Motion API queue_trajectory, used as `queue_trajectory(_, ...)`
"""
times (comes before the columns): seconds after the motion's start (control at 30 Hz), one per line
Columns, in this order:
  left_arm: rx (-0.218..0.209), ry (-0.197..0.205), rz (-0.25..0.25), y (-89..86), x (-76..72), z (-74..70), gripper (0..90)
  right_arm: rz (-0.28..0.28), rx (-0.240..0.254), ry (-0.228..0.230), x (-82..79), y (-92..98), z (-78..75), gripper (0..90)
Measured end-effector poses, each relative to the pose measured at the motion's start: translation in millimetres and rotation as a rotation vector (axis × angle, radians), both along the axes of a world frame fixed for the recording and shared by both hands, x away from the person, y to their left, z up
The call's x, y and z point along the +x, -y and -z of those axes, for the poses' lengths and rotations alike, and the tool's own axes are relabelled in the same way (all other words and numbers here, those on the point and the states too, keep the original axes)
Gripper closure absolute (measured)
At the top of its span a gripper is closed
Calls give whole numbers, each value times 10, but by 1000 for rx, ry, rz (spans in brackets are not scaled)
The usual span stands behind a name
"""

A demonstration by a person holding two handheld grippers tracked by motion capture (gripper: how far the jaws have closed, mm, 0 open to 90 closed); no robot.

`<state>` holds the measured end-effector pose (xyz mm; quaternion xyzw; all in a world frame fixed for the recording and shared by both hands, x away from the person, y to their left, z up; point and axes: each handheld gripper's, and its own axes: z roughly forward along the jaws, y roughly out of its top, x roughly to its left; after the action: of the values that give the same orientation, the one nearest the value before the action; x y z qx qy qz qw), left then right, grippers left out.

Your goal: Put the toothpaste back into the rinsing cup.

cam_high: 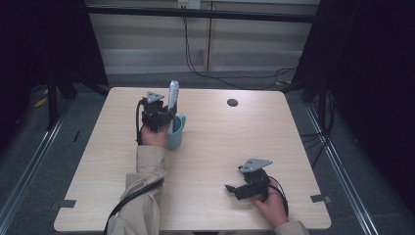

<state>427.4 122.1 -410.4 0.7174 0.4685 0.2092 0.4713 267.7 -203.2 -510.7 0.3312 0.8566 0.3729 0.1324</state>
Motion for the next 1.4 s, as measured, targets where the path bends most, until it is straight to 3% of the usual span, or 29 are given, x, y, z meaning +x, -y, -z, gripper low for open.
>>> queue_trajectory(0.73, 22, -62, -3, -26, -101, 216, 747, 0, 0, 0, 0, 0, 0, 129)
queue_trajectory(0.83, 10, -58, -2, -32, -118, 223, 744, 0, 0, 0, 0, 0, 0, 129)
queue_trajectory(1.4, 26, -36, 8, -46, -239, 211, 737, 0, 0, 1, 0, 0, 0, 129)
